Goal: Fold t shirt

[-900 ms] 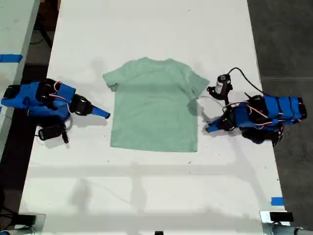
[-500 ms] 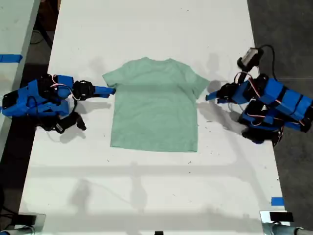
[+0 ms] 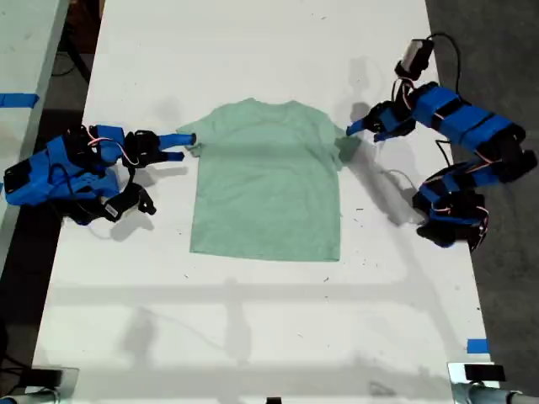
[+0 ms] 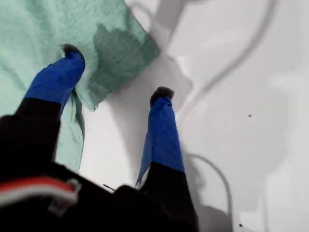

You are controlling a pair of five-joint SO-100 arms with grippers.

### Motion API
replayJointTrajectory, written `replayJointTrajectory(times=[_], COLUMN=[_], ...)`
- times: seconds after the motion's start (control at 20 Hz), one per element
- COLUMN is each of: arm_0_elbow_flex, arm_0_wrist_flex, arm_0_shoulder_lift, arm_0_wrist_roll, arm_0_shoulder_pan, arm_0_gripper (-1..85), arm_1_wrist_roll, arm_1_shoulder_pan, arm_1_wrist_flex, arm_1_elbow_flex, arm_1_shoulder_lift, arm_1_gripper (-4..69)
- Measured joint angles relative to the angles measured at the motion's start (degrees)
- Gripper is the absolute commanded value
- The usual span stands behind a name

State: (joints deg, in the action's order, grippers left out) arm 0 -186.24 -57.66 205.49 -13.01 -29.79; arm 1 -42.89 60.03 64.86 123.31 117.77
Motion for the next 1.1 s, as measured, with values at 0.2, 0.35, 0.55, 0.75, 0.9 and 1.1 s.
replayJointTrajectory(times=[0.2, 0.35, 0.55, 0.75, 0.9, 1.1], arm_0_elbow_flex=[0.0, 0.0, 0.0, 0.0, 0.0, 0.0], arm_0_wrist_flex=[0.0, -0.1, -0.1, -0.1, -0.1, -0.1], arm_0_shoulder_lift=[0.0, 0.0, 0.0, 0.0, 0.0, 0.0], arm_0_wrist_roll=[0.0, 0.0, 0.0, 0.0, 0.0, 0.0], arm_0_shoulder_pan=[1.5, 1.4, 1.4, 1.8, 1.8, 1.8], arm_0_gripper=[35.8, 35.8, 35.6, 35.5, 35.8, 35.1], arm_1_wrist_roll=[-0.3, -0.4, 0.0, 0.9, 2.2, 5.8], arm_1_shoulder_pan=[-0.4, -1.1, -2.5, -2.5, -7.8, -20.7], arm_1_wrist_flex=[-6.4, -9.4, -9.9, -3.3, 4.6, 7.1], arm_1_elbow_flex=[-2.5, -5.8, -8.3, -8.5, -18.1, -34.2], arm_1_shoulder_lift=[-12.7, -20.1, -21.7, -12.0, -8.4, -14.5], arm_1_gripper=[29.2, 2.2, 2.2, 2.3, 2.3, 2.3])
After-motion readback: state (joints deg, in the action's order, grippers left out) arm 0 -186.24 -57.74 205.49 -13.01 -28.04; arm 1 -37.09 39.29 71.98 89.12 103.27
